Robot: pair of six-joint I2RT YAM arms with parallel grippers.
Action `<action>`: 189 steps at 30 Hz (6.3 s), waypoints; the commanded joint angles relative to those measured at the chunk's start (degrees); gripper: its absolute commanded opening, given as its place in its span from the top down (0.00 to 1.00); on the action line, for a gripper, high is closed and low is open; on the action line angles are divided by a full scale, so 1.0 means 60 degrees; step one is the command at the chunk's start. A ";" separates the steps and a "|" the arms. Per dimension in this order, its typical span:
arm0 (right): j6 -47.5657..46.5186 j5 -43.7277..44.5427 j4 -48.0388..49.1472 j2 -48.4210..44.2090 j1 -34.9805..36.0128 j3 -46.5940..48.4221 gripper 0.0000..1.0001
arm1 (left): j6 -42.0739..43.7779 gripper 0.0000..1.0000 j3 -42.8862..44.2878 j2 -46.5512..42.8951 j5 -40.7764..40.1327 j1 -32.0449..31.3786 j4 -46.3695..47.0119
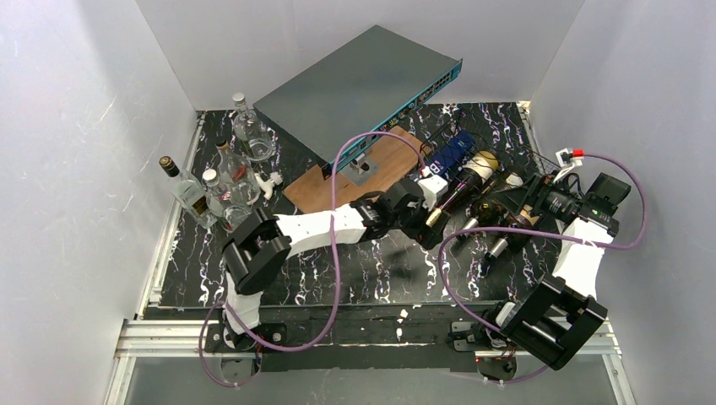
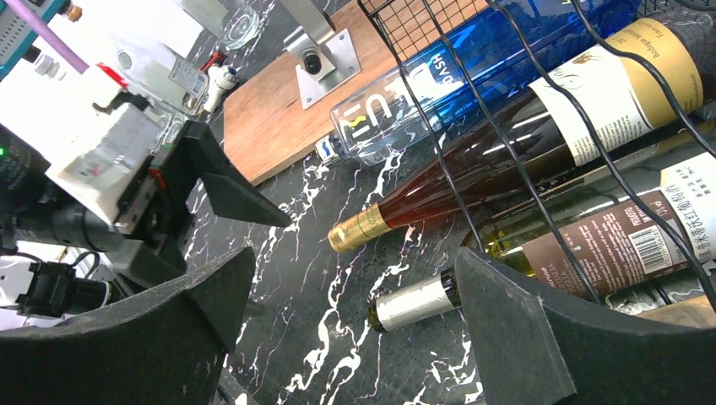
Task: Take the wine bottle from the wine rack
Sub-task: Pick up the wine bottle from the wine rack.
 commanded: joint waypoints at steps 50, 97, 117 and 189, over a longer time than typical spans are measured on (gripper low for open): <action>-0.0342 0.0185 -0.0078 0.0051 0.0393 0.0031 0.02 | 0.2045 0.78 0.2606 0.2972 -0.1752 0.0231 -0.0132; -0.0509 0.0199 -0.0225 0.0082 0.0415 0.0048 0.02 | 0.1689 0.99 0.3031 0.2910 -0.1522 0.0271 -0.0178; -0.0540 0.0183 -0.0270 0.0112 0.0457 0.0060 0.02 | 0.1627 1.00 0.0630 0.0711 -0.1721 -0.0179 -0.0249; -0.3014 0.1678 -0.2114 0.0509 0.3359 0.0781 0.02 | 0.0906 1.00 -0.2670 -0.4723 -0.3183 -0.1508 -0.5539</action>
